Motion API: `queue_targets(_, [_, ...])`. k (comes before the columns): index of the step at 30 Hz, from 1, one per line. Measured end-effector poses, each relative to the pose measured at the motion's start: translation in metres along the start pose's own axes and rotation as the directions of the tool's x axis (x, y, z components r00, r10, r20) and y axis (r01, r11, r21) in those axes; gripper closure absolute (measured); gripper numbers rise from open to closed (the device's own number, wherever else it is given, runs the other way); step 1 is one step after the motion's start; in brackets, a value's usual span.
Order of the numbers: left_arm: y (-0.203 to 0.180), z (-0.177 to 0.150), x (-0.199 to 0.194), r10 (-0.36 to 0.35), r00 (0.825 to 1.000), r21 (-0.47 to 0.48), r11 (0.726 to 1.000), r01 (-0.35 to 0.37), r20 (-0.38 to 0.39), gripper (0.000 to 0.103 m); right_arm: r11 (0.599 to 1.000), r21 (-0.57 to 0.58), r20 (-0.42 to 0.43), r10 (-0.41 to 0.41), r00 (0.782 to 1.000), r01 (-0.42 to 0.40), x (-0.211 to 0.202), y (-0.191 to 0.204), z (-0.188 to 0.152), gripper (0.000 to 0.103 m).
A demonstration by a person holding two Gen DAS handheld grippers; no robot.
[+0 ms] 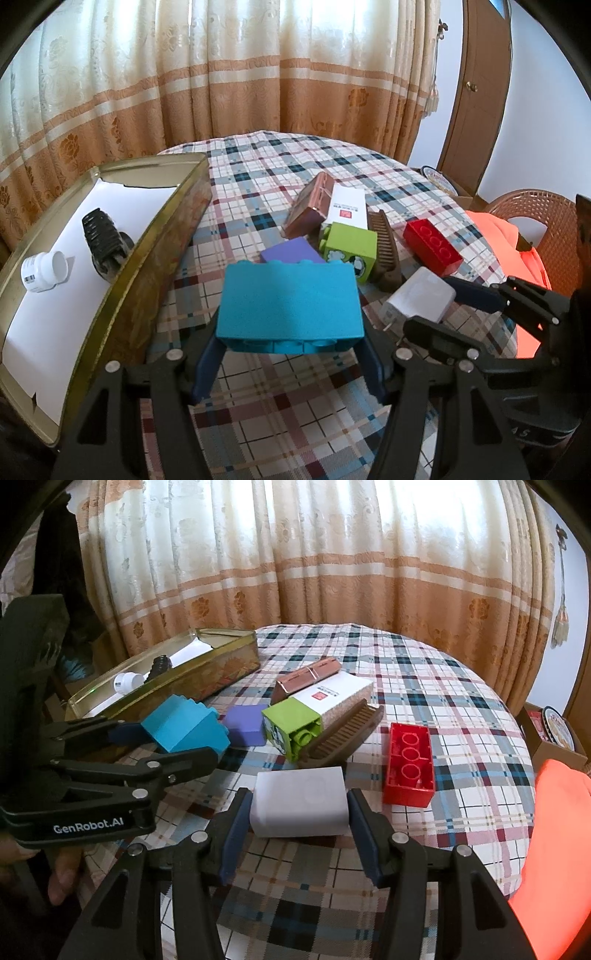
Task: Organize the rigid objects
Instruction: 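Grasp and lift the teal brick with the left tool while the right tool holds the white block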
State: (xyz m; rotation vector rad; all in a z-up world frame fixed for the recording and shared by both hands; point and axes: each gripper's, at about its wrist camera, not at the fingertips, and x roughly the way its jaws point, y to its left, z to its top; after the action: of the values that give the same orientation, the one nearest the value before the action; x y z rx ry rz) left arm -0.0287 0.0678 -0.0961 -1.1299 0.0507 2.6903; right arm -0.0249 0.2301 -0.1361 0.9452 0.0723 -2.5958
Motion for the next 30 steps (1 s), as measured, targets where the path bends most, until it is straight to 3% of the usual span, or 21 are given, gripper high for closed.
queue_targets(11, [0.002, -0.002, -0.005, 0.050, 0.999, 0.000, 0.999, -0.050, 0.009, 0.039, 1.000, 0.000, 0.008, -0.010, 1.000, 0.010, -0.002, -0.003, 0.004, 0.048])
queue_targets(30, [0.006, 0.002, -0.028, 0.057, 0.997, -0.006, 0.998, -0.057, 0.053, 0.039, 1.000, -0.013, 0.028, -0.016, 0.999, 0.016, -0.010, 0.000, 0.009, 0.048])
